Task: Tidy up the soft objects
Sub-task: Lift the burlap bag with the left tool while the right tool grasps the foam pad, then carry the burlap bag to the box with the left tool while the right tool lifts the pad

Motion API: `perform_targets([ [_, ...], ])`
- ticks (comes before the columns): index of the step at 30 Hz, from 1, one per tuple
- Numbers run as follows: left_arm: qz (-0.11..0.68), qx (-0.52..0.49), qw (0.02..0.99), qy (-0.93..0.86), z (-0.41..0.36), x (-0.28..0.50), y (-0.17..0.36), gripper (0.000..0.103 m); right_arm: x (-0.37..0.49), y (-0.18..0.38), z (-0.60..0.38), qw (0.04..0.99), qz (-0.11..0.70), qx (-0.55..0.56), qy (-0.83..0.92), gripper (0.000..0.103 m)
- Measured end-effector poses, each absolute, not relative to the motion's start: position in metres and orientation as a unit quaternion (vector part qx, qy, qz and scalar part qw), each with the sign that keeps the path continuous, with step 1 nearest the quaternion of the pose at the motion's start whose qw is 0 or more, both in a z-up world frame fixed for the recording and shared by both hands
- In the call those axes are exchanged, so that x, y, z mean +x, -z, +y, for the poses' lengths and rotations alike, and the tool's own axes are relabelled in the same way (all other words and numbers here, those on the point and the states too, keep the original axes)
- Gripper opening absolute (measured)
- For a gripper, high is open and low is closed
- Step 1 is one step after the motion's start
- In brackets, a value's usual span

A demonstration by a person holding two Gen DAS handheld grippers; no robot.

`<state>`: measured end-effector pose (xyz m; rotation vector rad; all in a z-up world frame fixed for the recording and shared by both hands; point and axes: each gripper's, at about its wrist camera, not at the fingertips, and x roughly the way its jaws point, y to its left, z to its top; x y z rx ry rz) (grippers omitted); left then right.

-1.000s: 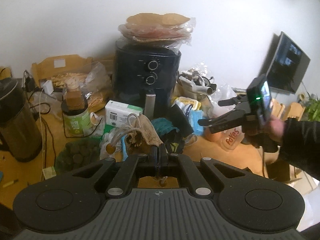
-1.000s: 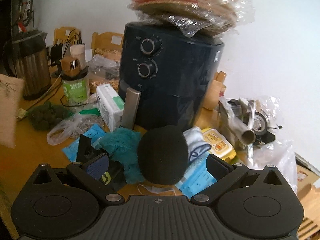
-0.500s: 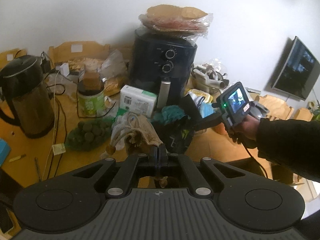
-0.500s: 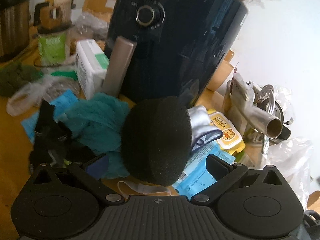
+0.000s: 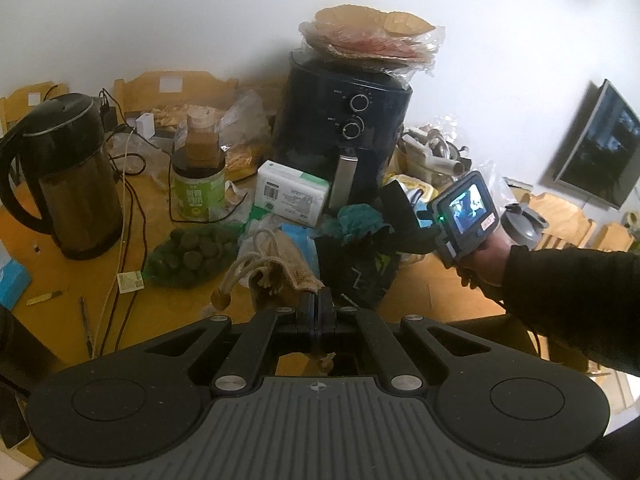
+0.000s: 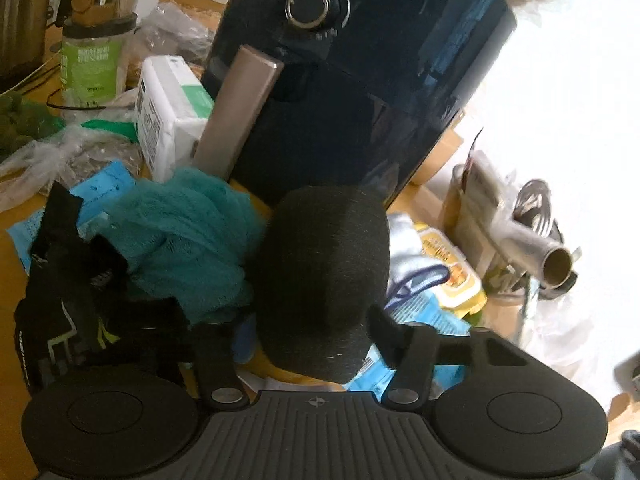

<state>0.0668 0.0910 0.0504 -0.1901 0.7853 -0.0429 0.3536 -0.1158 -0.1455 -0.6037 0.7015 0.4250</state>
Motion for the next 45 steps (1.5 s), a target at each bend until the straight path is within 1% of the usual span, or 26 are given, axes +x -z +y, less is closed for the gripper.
perform_targets([
  [2, 0.381, -0.091, 0.920, 0.024, 0.090, 0.067, -0.051, 0.001, 0.349, 0.138, -0.115, 0.880, 0.319, -0.292, -0.197, 0.047],
  [9, 0.375, -0.087, 0.922, 0.036, 0.086, 0.069, -0.053, 0.001, 0.348, 0.103, -0.133, 0.906, 0.281, -0.260, -0.178, 0.043],
  [12, 0.372, -0.085, 0.924, 0.039, 0.085, 0.069, -0.055, 0.001, 0.350, 0.084, -0.149, 0.914, 0.287, -0.221, -0.185, 0.043],
  [17, 0.367, -0.084, 0.925, 0.046, 0.083, 0.067, -0.056, 0.001, 0.351, 0.061, -0.180, 0.914, 0.329, -0.132, -0.196, 0.043],
  [21, 0.365, -0.083, 0.926, 0.050, 0.082, 0.067, -0.057, 0.001, 0.348, 0.058, -0.206, 0.896, 0.389, -0.043, -0.209, 0.043],
  [24, 0.362, -0.082, 0.927, 0.055, 0.080, 0.068, -0.059, 0.001, 0.337, 0.062, -0.220, 0.878, 0.428, -0.007, -0.215, 0.043],
  [31, 0.355, -0.079, 0.929, 0.070, 0.075, 0.068, -0.061, 0.001, 0.298, 0.079, -0.240, 0.842, 0.494, -0.009, -0.216, 0.044],
  [38, 0.350, -0.079, 0.930, 0.077, 0.067, 0.066, -0.065, 0.001, 0.267, 0.087, -0.261, 0.807, 0.562, -0.008, -0.180, 0.045],
  [43, 0.348, -0.077, 0.931, 0.078, 0.063, 0.063, -0.066, 0.001, 0.260, 0.104, -0.275, 0.813, 0.565, -0.015, -0.138, 0.047],
  [45, 0.347, -0.076, 0.932, 0.077, 0.062, 0.062, -0.068, 0.001, 0.259, 0.110, -0.280, 0.814, 0.565, 0.002, -0.134, 0.047],
])
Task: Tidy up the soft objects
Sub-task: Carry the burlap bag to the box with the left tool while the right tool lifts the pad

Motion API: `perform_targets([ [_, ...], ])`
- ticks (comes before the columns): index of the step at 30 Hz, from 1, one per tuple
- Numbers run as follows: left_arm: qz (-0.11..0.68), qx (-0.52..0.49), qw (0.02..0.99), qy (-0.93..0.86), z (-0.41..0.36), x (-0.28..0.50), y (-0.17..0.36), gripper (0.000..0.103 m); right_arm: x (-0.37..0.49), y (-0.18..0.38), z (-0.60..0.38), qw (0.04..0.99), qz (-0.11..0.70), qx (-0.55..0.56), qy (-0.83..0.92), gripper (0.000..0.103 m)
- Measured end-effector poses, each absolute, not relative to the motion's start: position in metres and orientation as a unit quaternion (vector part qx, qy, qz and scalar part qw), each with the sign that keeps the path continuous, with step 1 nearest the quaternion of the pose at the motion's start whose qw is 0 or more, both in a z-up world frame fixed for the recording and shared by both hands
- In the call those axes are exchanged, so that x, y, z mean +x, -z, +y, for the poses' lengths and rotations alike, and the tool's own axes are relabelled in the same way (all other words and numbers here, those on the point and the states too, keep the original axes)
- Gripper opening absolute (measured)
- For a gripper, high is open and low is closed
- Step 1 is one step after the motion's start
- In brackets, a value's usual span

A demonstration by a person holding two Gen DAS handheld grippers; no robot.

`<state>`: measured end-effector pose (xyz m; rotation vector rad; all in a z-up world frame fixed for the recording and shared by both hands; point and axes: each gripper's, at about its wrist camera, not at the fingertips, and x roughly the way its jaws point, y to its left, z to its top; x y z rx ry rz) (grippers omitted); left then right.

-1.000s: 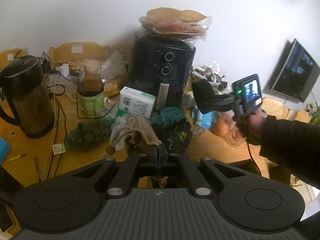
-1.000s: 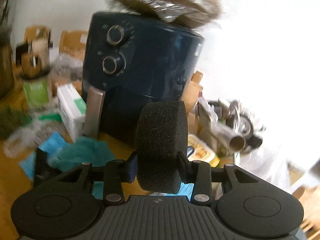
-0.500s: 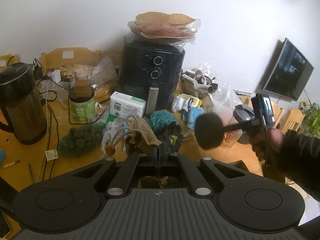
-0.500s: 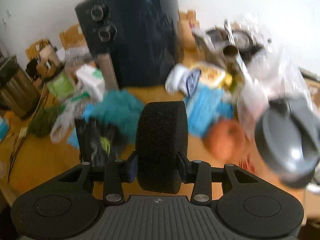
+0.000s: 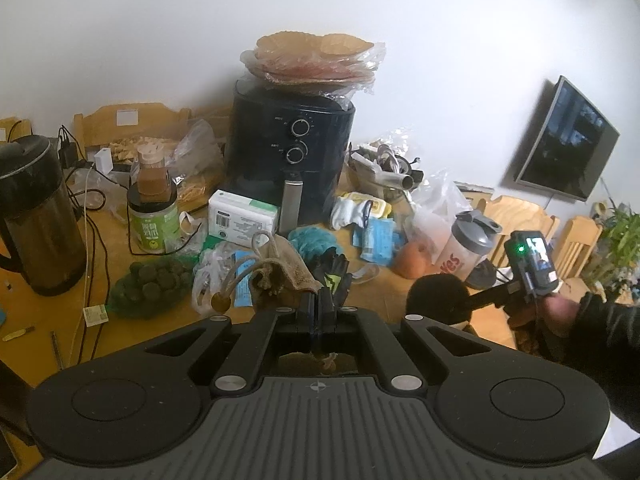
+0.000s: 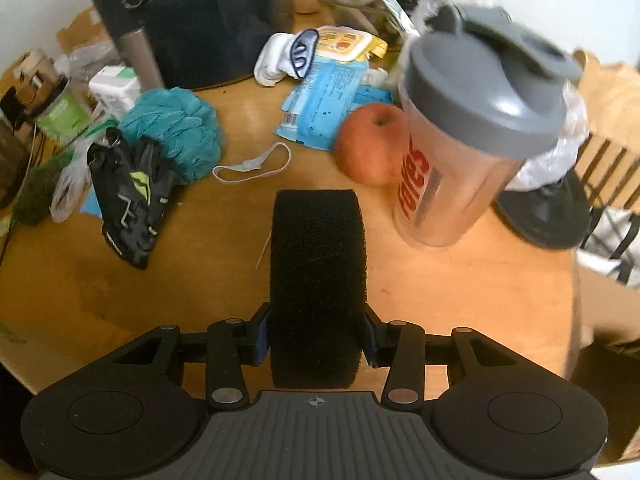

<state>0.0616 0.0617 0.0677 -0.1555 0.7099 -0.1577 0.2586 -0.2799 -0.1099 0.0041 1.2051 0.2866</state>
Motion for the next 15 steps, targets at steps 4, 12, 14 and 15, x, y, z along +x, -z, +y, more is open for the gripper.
perform_targets([
  [4, 0.346, -0.075, 0.932, 0.077, 0.060, 0.059, -0.070, 0.001, 0.254, 0.118, -0.277, 0.824, 0.551, 0.001, -0.133, 0.046],
  [12, 0.341, -0.062, 0.934, 0.090, 0.052, 0.047, -0.080, 0.001, 0.248, 0.092, -0.276, 0.848, 0.509, -0.002, -0.149, 0.046],
  [14, 0.342, -0.063, 0.933, 0.095, 0.048, 0.044, -0.082, 0.001, 0.243, 0.082, -0.281, 0.853, 0.498, 0.004, -0.154, 0.046],
  [15, 0.342, -0.063, 0.932, 0.099, 0.046, 0.042, -0.082, 0.001, 0.240, 0.076, -0.283, 0.856, 0.493, 0.008, -0.155, 0.046],
])
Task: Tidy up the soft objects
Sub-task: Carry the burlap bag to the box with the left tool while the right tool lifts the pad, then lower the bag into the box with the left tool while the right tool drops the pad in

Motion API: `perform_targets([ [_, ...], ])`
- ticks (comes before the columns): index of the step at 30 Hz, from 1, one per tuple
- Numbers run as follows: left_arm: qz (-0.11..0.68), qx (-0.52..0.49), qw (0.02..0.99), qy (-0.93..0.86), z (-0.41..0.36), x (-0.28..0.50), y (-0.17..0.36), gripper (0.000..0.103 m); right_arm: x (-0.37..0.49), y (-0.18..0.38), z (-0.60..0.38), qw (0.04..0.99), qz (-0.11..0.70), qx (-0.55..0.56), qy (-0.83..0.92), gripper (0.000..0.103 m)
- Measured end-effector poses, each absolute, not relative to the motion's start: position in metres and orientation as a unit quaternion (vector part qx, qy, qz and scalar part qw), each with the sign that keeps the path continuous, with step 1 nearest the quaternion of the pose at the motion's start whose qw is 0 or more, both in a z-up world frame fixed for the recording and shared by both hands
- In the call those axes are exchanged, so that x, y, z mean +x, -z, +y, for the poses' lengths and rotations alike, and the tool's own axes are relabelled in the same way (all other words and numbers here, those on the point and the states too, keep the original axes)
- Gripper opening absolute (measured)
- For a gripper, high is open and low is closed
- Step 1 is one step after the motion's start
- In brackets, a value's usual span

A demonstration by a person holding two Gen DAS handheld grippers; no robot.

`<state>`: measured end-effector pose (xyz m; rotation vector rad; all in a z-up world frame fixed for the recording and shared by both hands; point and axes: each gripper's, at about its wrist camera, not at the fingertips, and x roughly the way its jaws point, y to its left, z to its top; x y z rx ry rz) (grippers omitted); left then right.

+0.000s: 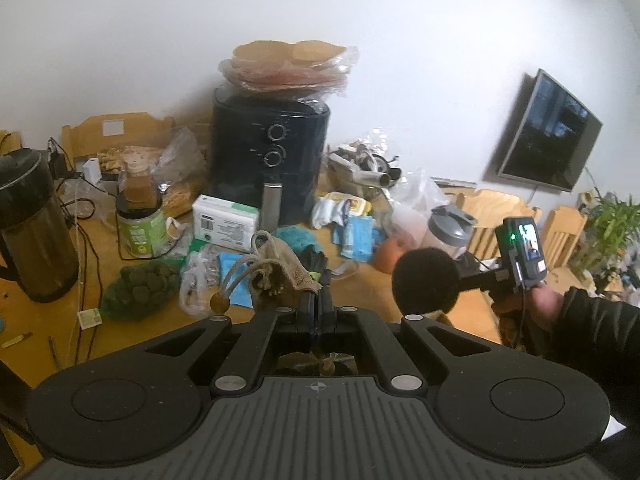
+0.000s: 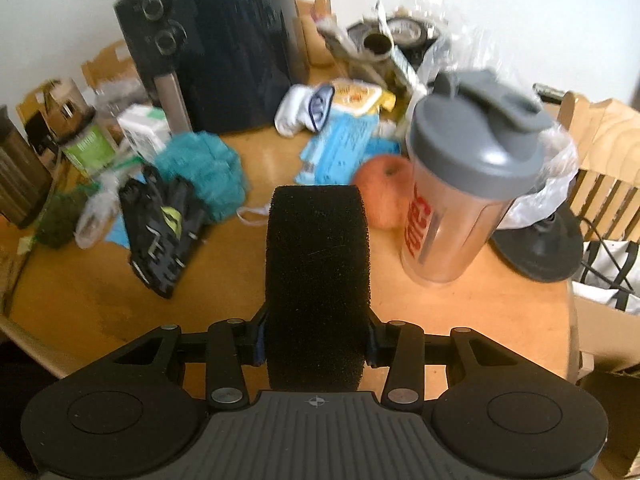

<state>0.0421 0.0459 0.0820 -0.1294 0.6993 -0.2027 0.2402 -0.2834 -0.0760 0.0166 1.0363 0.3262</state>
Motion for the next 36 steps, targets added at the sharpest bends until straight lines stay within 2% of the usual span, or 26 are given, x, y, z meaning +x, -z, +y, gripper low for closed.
perform_targets([
  [12, 0.369, -0.058, 0.911, 0.174, 0.004, 0.033, -0.067, 0.003, 0.196, 0.012, -0.314, 0.882, 0.436, 0.045, -0.173, 0.046],
  [14, 0.386, -0.059, 0.900, 0.193, -0.003, 0.034, -0.061, 0.011, 0.187, 0.001, -0.318, 0.885, 0.428, 0.054, -0.178, 0.046],
  [16, 0.396, -0.050, 0.896, 0.196, -0.009, 0.033, -0.057, 0.044, 0.179, -0.008, -0.322, 0.886, 0.420, 0.065, -0.183, 0.046],
  [19, 0.395, -0.041, 0.897, 0.192, -0.013, 0.028, -0.055, 0.054, 0.166, -0.020, -0.327, 0.886, 0.413, 0.082, -0.192, 0.046],
  [36, 0.416, -0.093, 0.900, 0.098, 0.006, 0.022, -0.040, 0.054, 0.107, -0.041, -0.307, 0.849, 0.430, 0.126, -0.278, 0.046],
])
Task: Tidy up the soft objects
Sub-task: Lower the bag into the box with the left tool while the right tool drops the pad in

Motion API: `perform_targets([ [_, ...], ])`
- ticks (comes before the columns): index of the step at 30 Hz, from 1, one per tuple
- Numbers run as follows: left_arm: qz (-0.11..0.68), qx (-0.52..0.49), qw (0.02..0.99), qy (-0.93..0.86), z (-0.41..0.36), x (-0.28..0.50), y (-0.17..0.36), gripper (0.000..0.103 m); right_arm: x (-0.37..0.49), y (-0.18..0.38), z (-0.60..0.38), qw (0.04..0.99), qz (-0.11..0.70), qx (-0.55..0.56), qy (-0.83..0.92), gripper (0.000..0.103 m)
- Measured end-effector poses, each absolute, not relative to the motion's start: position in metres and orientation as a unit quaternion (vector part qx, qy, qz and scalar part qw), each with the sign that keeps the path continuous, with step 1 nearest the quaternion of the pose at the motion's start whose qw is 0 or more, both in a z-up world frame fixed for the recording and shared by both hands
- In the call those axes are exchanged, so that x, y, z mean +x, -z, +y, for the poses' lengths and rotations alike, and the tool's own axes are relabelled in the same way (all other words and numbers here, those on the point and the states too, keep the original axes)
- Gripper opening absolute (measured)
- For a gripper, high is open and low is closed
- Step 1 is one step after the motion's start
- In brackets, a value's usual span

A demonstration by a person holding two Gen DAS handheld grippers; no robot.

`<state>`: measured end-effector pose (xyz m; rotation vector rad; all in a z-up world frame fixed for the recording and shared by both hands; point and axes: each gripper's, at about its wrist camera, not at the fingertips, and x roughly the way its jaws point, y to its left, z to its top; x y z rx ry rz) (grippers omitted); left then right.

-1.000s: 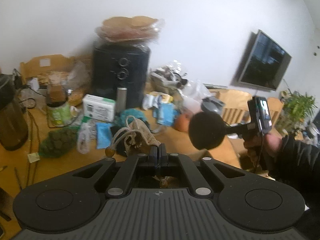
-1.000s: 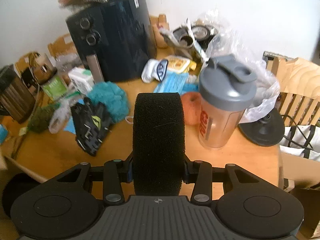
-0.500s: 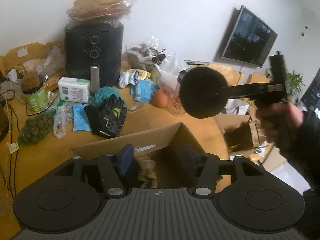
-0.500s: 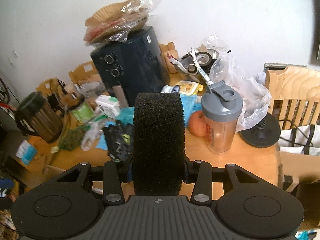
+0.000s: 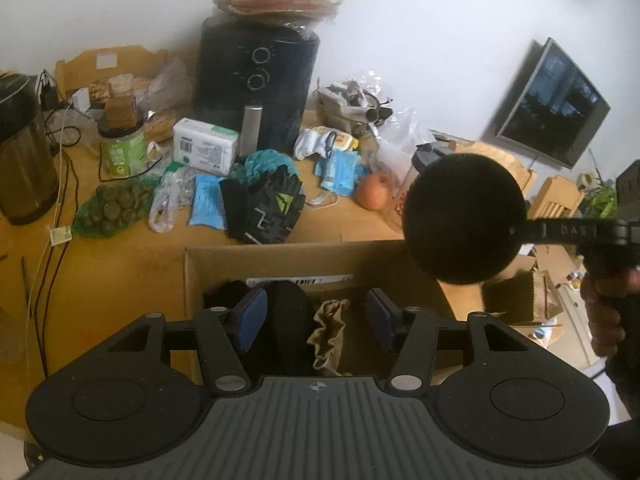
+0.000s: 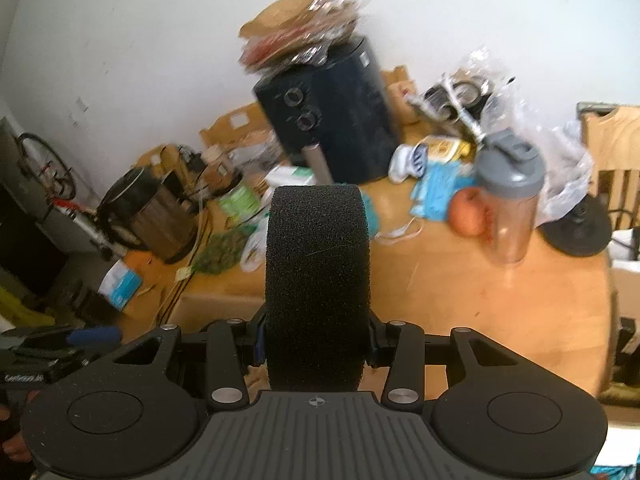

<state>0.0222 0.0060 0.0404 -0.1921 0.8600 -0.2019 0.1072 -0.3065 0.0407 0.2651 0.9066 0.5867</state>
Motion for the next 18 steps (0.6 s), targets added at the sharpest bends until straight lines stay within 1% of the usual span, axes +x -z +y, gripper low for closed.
perform_targets([
  [10, 0.417, -0.102, 0.900, 0.069, 0.010, 0.010, -0.040, 0.054, 0.098, -0.026, -0.278, 0.818, 0.499, 0.112, -0.264, 0.047],
  [11, 0.418, -0.102, 0.901, 0.066, 0.010, 0.009, -0.040, 0.054, 0.099, -0.023, -0.274, 0.813, 0.508, 0.107, -0.265, 0.050],
  [12, 0.418, -0.101, 0.900, 0.063, 0.011, 0.008, -0.040, 0.055, 0.099, -0.020, -0.271, 0.809, 0.515, 0.102, -0.266, 0.057],
  [13, 0.420, -0.101, 0.900, 0.060, 0.011, 0.008, -0.039, 0.055, 0.099, -0.018, -0.267, 0.807, 0.518, 0.097, -0.268, 0.075],
  [14, 0.421, -0.101, 0.899, 0.058, 0.012, 0.007, -0.039, 0.055, 0.098, -0.018, -0.263, 0.807, 0.518, 0.088, -0.271, 0.089],
  [16, 0.421, -0.106, 0.899, 0.056, 0.014, 0.005, -0.038, 0.055, 0.094, -0.020, -0.255, 0.810, 0.513, 0.065, -0.275, 0.097],
  [18, 0.422, -0.112, 0.898, 0.055, 0.016, 0.004, -0.038, 0.055, 0.090, -0.021, -0.249, 0.811, 0.508, 0.047, -0.286, 0.100],
])
